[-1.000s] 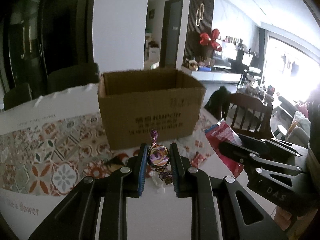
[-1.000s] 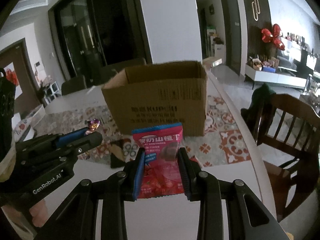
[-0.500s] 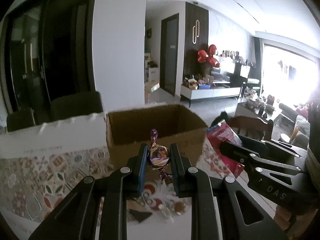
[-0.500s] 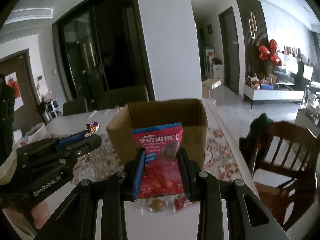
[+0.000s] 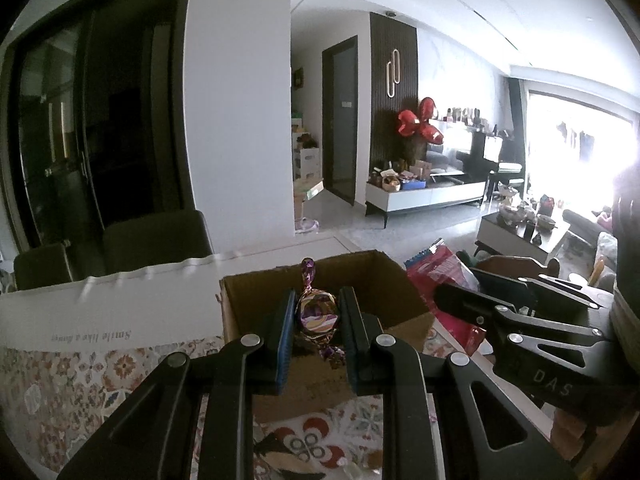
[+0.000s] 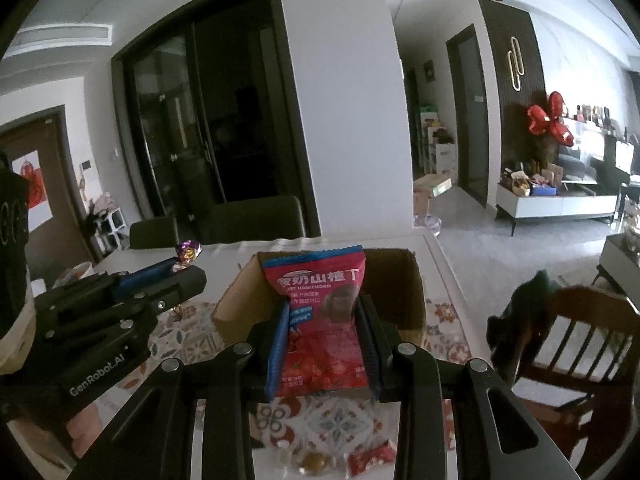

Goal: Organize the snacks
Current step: 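Lift and carry the purple candy and pink packet over the box with both tools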

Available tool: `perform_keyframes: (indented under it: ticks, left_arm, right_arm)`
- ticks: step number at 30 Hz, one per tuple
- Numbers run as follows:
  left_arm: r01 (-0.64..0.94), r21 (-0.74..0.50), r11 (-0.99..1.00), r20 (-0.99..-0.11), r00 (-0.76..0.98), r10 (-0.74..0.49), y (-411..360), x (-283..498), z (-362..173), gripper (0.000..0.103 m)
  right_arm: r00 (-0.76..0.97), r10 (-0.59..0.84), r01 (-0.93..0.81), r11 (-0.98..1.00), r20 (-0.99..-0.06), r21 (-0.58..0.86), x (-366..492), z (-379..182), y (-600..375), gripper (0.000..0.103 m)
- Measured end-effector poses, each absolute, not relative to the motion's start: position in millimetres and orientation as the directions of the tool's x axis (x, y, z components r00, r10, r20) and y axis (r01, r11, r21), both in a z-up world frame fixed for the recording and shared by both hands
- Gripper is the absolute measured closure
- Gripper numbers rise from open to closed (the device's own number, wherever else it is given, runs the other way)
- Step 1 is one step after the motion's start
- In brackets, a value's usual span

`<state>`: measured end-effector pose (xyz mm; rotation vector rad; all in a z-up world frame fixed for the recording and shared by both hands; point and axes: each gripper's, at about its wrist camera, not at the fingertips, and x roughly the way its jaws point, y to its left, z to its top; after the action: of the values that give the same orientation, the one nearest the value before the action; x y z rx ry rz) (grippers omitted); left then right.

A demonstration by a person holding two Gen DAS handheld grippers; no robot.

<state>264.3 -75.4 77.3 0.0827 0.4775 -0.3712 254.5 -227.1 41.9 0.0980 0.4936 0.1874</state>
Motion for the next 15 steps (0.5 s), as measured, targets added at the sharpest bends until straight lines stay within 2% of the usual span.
perform_keyframes:
  ticks: [15]
  left_arm:
    - [0.363, -0.035, 0.931, -0.555, 0.768, -0.320, -88, 336, 66, 0.081]
  right_arm:
    - [0.821, 0.185, -0.153, 0.983, -0.541, 0.105, 324, 39, -231, 0.069]
